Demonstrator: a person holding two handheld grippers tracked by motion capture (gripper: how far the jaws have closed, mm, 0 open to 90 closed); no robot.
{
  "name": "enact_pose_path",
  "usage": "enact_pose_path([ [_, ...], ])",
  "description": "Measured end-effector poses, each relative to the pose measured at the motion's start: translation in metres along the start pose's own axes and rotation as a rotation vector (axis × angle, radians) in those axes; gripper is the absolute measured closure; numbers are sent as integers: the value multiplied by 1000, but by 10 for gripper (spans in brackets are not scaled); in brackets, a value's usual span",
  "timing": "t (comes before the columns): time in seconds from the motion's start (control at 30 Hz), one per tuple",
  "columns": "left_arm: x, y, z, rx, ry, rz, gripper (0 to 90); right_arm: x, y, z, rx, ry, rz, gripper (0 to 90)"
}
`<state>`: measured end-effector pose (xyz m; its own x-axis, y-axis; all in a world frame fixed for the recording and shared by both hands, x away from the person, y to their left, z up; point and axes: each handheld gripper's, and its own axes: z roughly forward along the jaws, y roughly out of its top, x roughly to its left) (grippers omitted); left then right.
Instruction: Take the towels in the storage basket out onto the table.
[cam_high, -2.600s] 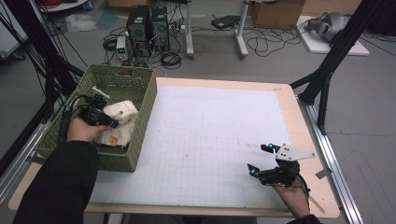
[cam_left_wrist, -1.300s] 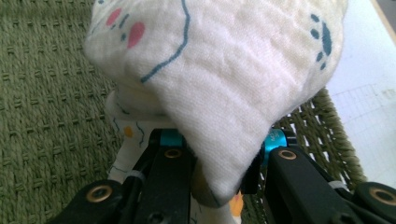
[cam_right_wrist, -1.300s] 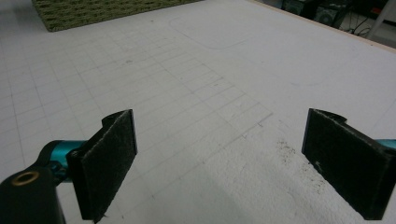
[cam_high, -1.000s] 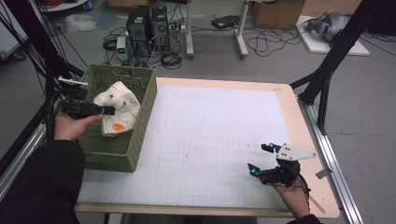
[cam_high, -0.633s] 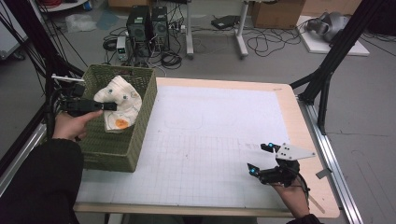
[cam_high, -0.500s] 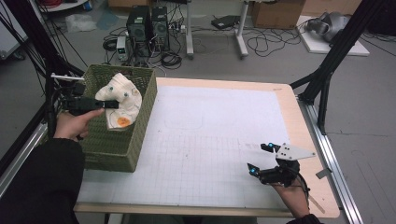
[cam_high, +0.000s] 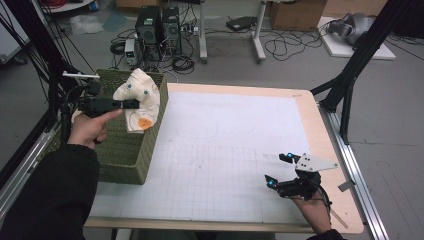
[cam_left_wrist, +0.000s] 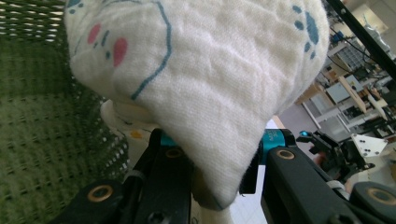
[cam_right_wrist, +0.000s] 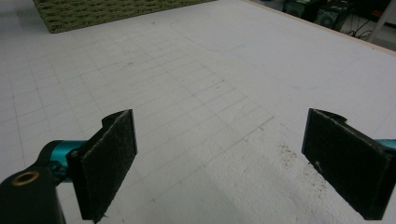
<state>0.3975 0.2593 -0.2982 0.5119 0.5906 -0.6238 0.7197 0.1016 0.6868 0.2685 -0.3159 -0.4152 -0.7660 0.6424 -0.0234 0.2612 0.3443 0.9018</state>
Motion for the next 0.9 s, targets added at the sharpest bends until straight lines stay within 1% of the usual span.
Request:
enact_pose_path([
  [0.07, -4, 1, 4, 8, -10, 10, 797, 0, 0, 0, 1, 2, 0, 95],
  [0.13, -8, 3, 8, 5, -21, 13, 797, 0, 0, 0, 1, 2, 0, 95],
  [0.23, -13, 5, 14, 18, -25, 27, 799, 0, 0, 0, 2, 3, 0, 95],
  [0.27, -15, 5, 17, 13, -38, 27, 800, 0, 0, 0, 0, 4, 1, 95],
  [0.33, -17, 5, 22, 20, -33, 33, 800, 0, 0, 0, -3, 2, -1, 95],
  [0.43, -21, 5, 30, 32, -44, 38, 800, 0, 1, 0, -5, 2, -4, 95],
  [0.53, -26, 5, 37, 44, -56, 53, 800, 0, 1, 0, -4, 3, -3, 95],
  [0.57, -28, 5, 40, 46, -60, 55, 800, 0, 1, -1, -3, 0, -10, 95],
  [0.67, -33, 5, 48, 56, -70, 65, 800, 1, 1, -1, -5, 3, -4, 95],
  [0.9, -43, 5, 65, 82, -81, 77, 800, 0, 1, -2, -11, 3, -5, 95],
])
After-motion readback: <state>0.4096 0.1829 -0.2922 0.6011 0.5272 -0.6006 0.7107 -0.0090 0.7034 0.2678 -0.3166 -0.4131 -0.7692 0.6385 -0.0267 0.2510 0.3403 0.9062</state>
